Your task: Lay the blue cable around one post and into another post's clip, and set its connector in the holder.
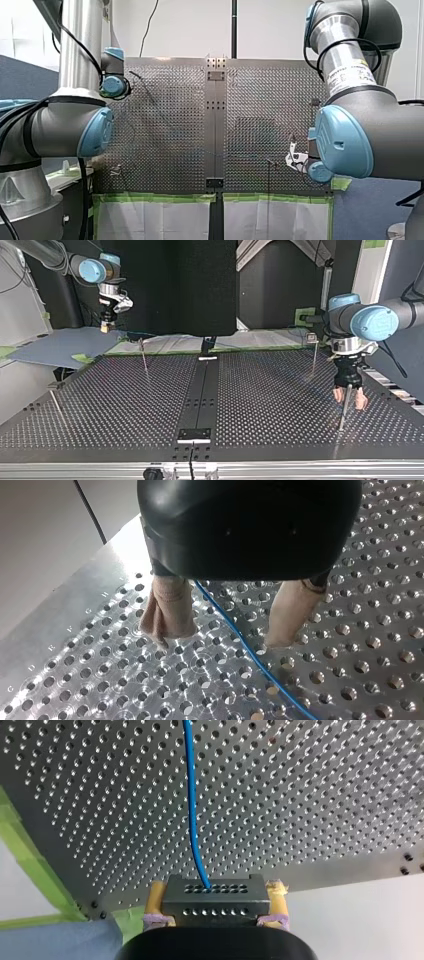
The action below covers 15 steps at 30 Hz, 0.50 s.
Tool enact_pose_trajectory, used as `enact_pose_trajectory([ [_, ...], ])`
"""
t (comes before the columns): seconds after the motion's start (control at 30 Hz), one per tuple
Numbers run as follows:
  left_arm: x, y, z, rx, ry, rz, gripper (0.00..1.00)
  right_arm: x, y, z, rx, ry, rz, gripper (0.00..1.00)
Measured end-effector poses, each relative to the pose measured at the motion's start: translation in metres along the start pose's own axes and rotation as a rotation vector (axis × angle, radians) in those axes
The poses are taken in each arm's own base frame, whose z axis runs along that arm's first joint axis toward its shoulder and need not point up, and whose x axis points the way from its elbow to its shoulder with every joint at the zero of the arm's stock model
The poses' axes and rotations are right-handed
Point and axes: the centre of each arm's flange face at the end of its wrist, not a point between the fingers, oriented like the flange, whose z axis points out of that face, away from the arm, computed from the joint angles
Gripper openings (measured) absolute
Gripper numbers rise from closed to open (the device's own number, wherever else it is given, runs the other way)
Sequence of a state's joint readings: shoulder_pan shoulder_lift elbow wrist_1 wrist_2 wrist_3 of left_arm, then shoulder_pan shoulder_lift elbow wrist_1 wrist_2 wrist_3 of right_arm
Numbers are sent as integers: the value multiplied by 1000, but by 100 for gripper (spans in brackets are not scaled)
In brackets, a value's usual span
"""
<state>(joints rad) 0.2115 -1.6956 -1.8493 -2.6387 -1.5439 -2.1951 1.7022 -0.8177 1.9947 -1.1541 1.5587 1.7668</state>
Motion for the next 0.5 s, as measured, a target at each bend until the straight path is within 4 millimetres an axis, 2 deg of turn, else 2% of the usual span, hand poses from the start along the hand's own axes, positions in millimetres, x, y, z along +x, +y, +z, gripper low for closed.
enact_pose_trajectory([
  [0.27, 0, 0, 0, 0, 0, 0, 100, -2, -2, 3, 24, 1, -7, 0],
  [0.5, 0, 0, 0, 0, 0, -1, 100, -17, 1, 0, 23, -24, -9, 0],
])
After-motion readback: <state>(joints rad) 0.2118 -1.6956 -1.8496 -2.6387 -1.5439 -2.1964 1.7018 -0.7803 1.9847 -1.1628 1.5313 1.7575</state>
